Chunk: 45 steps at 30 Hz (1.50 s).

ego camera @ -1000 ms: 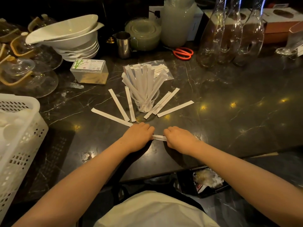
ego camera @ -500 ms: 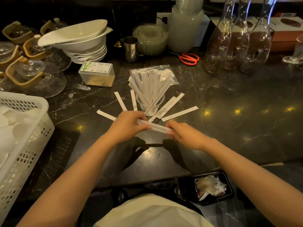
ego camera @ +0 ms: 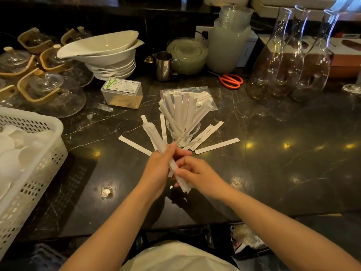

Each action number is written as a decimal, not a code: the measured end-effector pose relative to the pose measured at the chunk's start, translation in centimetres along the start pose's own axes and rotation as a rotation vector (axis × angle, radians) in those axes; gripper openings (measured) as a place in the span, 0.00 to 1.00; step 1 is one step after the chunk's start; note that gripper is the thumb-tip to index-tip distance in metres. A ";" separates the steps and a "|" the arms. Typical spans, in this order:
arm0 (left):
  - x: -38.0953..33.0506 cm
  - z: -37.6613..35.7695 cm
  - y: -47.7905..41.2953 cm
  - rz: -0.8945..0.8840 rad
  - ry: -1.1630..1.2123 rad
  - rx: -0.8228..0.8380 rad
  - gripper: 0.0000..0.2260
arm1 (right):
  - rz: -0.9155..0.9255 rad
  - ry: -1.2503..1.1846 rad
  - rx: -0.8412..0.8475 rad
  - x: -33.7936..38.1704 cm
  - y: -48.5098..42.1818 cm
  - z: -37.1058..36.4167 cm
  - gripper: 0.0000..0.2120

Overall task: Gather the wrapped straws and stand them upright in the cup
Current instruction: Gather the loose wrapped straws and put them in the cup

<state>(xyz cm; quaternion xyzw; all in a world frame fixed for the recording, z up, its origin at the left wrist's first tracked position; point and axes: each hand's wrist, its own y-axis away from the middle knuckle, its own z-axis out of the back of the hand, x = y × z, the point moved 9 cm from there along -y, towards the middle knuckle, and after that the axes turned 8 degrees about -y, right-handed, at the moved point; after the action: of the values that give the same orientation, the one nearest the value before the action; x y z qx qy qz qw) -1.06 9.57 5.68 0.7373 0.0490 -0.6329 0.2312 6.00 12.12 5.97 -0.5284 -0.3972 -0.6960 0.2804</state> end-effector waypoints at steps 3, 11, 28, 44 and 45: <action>0.6 1.5 -0.4 0.026 0.131 -0.087 0.20 | 0.029 0.251 0.015 -0.3 -0.5 1.8 0.11; 1.7 1.9 -1.5 0.021 0.326 -0.090 0.16 | 0.008 1.282 0.023 -1.2 -6.1 11.5 0.30; 3.8 1.4 -1.5 0.099 0.284 -0.132 0.14 | -0.052 1.582 0.359 -4.4 -9.1 9.0 0.30; 4.6 1.7 -2.3 0.107 0.258 -0.124 0.13 | -0.042 1.595 0.409 -4.1 -7.4 7.8 0.11; 4.7 1.9 -2.4 0.107 0.252 -0.128 0.13 | -0.037 1.551 0.393 -3.7 -7.2 7.7 0.10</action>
<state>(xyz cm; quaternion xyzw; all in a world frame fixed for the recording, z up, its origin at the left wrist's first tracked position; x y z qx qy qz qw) -2.76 9.86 0.35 0.7961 0.0788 -0.5177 0.3032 5.16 22.37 1.56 0.1716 -0.2130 -0.7870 0.5530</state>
